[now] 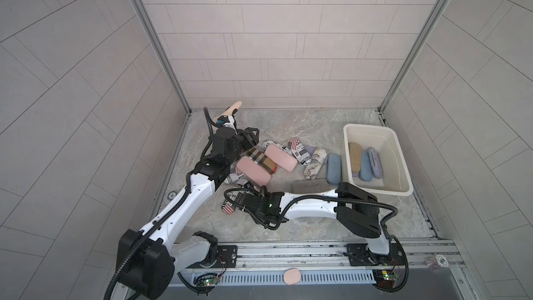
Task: Put the glasses cases into the storage boxes
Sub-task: Pick up the glasses case at the center of the board.
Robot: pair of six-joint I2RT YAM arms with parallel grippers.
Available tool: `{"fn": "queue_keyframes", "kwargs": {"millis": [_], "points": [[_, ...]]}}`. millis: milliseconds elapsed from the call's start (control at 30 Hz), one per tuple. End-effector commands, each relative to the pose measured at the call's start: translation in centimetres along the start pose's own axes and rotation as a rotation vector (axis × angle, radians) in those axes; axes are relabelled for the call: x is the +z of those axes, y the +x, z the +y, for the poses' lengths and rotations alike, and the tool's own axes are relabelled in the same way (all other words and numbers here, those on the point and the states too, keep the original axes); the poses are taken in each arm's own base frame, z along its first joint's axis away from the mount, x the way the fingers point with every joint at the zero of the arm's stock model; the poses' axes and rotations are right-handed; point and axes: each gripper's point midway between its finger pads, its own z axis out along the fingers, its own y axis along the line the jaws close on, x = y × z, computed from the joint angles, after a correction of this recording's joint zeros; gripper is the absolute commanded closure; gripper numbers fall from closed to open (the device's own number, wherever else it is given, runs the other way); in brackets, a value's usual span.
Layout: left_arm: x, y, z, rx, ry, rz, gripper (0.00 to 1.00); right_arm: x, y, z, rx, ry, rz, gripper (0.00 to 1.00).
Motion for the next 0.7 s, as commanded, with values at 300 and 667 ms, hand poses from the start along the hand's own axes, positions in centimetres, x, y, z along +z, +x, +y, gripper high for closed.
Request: {"fn": "queue_keyframes", "kwargs": {"millis": [300,667], "points": [[0.3,-0.2,0.1,-0.014,0.011,-0.011,0.30,-3.2,5.6,-6.3,0.102,0.137,0.079,0.35],[1.0,0.5,0.1,-0.015,0.017,0.022,0.30,-3.8,4.8,-5.1,0.077,0.052,0.085,0.19]]}}
